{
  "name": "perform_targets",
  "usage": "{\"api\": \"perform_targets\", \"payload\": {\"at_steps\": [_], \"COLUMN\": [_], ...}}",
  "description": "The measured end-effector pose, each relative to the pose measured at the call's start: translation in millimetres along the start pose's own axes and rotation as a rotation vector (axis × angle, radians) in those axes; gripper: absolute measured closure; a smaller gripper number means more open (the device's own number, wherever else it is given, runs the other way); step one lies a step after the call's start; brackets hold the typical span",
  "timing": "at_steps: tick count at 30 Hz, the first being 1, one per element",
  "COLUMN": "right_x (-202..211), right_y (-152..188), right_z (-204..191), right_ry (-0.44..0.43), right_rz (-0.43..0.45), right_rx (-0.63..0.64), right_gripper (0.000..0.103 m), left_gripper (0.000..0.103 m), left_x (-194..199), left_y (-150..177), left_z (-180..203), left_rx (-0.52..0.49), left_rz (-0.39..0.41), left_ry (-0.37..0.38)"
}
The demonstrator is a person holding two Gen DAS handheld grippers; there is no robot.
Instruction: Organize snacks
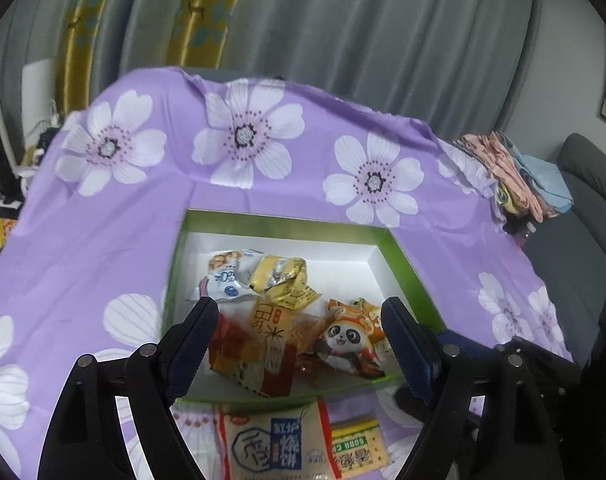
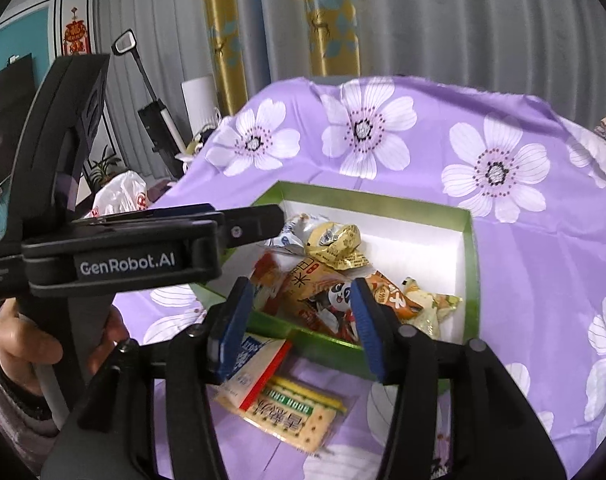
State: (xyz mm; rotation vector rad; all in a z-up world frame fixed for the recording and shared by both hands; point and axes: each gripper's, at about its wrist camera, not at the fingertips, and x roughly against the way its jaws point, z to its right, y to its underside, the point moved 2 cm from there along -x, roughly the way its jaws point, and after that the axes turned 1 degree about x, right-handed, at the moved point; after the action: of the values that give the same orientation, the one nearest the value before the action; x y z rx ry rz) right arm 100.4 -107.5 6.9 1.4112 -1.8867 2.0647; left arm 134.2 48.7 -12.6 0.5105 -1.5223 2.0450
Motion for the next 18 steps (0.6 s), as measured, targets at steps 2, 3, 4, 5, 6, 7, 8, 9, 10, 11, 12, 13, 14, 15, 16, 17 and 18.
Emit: {"api": "perform_targets", "payload": {"at_steps": [2, 3, 4, 5, 6, 7, 8, 9, 10, 11, 12, 13, 14, 15, 16, 17, 18], "right_x": [7, 11, 14, 16, 18, 20, 21, 23, 24, 25, 27, 28, 29, 30, 30, 29, 30], "right_y": [4, 7, 10, 11, 15, 17, 19, 22, 25, 28, 31, 35, 37, 40, 42, 45, 48], "right_z": [0, 0, 0, 1, 1, 2, 3, 3, 2, 2, 1, 0, 0, 0, 0, 1, 1], "right_ry": [-0.002, 0.002, 0.010, 0.016, 0.016, 0.016, 0.019, 0.020, 0.019, 0.018, 0.022, 0.030, 0.036, 0.035, 0.025, 0.011, 0.007], "right_rz": [0.011, 0.012, 0.012, 0.013, 0.011, 0.009, 0.007, 0.005, 0.004, 0.003, 0.004, 0.005, 0.007, 0.010, 0.009, 0.003, -0.001], "right_rx": [-0.012, -0.018, -0.020, -0.022, -0.030, -0.040, -0.048, -0.057, -0.063, -0.069, -0.075, -0.080, -0.085, -0.094, -0.107, -0.125, -0.136], "right_gripper": [0.044, 0.043, 0.042, 0.042, 0.042, 0.041, 0.041, 0.041, 0.040, 0.040, 0.040, 0.038, 0.037, 0.037, 0.037, 0.037, 0.037], "left_gripper": [0.014, 0.007, 0.005, 0.005, 0.005, 0.005, 0.005, 0.005, 0.005, 0.005, 0.005, 0.005, 0.005, 0.005, 0.005, 0.005, 0.005], "left_x": [9, 13, 17, 21, 24, 26, 28, 30, 31, 32, 34, 35, 35, 34, 34, 33, 33], "left_y": [4, 7, 10, 12, 15, 18, 20, 23, 26, 30, 33, 37, 40, 43, 46, 49, 50], "left_z": [0, 0, -1, -1, -2, -4, -6, -9, -10, -12, -13, -15, -16, -17, -18, -19, -20], "left_rx": [-0.005, -0.006, -0.005, -0.002, 0.004, 0.015, 0.026, 0.039, 0.044, 0.048, 0.050, 0.053, 0.056, 0.056, 0.055, 0.059, 0.064], "left_rz": [0.016, 0.025, 0.035, 0.042, 0.047, 0.049, 0.049, 0.048, 0.046, 0.043, 0.040, 0.032, 0.023, 0.012, 0.000, -0.011, -0.015], "left_ry": [-0.008, -0.014, -0.018, -0.016, -0.013, -0.010, -0.011, -0.015, -0.017, -0.024, -0.031, -0.041, -0.046, -0.047, -0.048, -0.054, -0.060]}}
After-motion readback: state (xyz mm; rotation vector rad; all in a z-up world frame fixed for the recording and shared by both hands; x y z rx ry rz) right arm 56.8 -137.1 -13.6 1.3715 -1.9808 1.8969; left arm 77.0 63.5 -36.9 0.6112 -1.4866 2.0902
